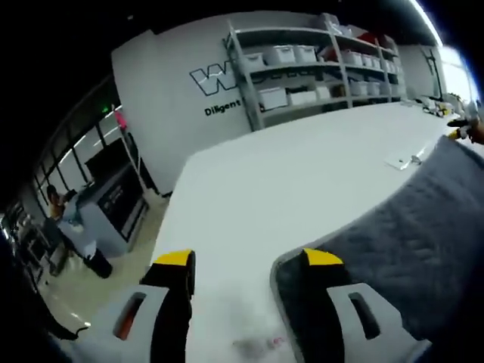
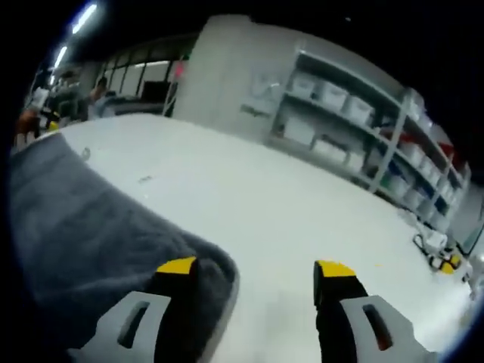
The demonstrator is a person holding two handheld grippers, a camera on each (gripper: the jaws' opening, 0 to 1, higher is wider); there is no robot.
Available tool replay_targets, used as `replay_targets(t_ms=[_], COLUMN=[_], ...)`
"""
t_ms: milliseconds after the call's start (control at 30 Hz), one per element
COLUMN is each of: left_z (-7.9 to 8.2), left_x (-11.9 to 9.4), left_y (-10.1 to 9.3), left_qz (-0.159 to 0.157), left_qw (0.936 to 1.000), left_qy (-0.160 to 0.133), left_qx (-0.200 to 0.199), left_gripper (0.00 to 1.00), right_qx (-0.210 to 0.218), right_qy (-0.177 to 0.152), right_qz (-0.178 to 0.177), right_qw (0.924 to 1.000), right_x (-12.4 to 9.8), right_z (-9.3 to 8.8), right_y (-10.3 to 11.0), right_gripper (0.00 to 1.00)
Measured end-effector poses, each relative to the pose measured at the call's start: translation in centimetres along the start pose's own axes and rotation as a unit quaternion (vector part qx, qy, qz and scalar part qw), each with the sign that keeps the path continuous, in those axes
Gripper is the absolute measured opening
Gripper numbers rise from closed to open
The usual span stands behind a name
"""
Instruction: Open the folded towel by lifting each exposed corner and separating the folded layers until the towel lies flat within the target outline without major curled edges
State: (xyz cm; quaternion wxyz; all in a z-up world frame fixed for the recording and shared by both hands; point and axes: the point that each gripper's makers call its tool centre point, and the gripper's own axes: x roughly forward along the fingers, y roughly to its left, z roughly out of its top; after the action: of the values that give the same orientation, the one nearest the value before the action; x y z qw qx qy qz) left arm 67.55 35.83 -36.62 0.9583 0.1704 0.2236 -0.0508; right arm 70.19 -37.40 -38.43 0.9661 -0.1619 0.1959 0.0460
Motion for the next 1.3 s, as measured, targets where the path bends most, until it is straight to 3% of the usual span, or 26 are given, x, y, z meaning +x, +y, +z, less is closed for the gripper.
replay_targets(t_ms=[33,100,167,233,300,367,600,733,833,967,1033,1200,1300], left_z=[0.3,0.6,0.6,1.2,1.2,1.5,3.4,4.9,5.7,6.1,5.7,6.5,6.6], left_x=[-0.3,-0.9,-1.5,-2.0,-2.6,-3.1,-5.1,-4.4,-4.9,-6.2,-7.3,-10.0,-11.1], left_y=[0.1,-0.1,-0.2,-1.1,-0.9,-0.9,0.5,2.8,2.7,2.5,2.9,0.3,-0.4], left_qz=[0.006,0.008,0.009,-0.017,-0.014,-0.019,-0.026,-0.029,-0.052,-0.057,-0.032,-0.055,-0.045], left_qw=[1.0,0.9999,0.9999,0.9995,0.9994,0.9991,0.9962,0.9949,0.993,0.994,0.9975,0.9957,0.9961], left_qy=[-0.006,-0.007,-0.003,-0.024,-0.022,-0.027,-0.052,-0.064,-0.072,-0.075,-0.057,-0.071,-0.075], left_qx=[0.004,0.01,0.005,-0.015,-0.021,-0.028,-0.064,-0.072,-0.078,-0.056,-0.026,-0.022,-0.013], left_gripper=[0.92,1.0,1.0,1.0,1.0,1.0,1.0,0.99,1.0,1.0,0.99,1.0,1.0], right_qx=[0.008,-0.03,-0.027,-0.006,-0.008,0.018,0.037,0.048,0.045,0.045,0.055,0.062,0.059], right_qy=[-0.005,0.004,-0.008,-0.007,-0.009,-0.019,-0.042,-0.063,-0.075,-0.09,-0.094,-0.107,-0.112], right_qz=[-0.019,-0.044,-0.047,-0.041,-0.044,-0.037,-0.012,-0.002,0.001,0.0,0.016,0.037,0.043], right_qw=[0.9998,0.9986,0.9985,0.9991,0.999,0.999,0.9984,0.9968,0.9962,0.995,0.9939,0.9916,0.991], right_x=[-0.1,-1.0,-1.3,-1.8,-2.4,-3.3,-6.6,-8.8,-10.3,-12.2,-13.2,-16.2,-17.0], right_z=[0.3,0.4,0.8,1.1,1.5,2.3,4.9,6.7,7.4,8.0,7.9,8.8,9.1], right_y=[-0.5,-1.3,-1.5,-1.6,-1.9,-1.9,-1.1,-0.6,-0.2,-0.5,0.1,1.6,2.0], right_gripper=[0.96,1.0,1.0,1.0,1.0,1.0,1.0,1.0,1.0,1.0,1.0,1.0,1.0])
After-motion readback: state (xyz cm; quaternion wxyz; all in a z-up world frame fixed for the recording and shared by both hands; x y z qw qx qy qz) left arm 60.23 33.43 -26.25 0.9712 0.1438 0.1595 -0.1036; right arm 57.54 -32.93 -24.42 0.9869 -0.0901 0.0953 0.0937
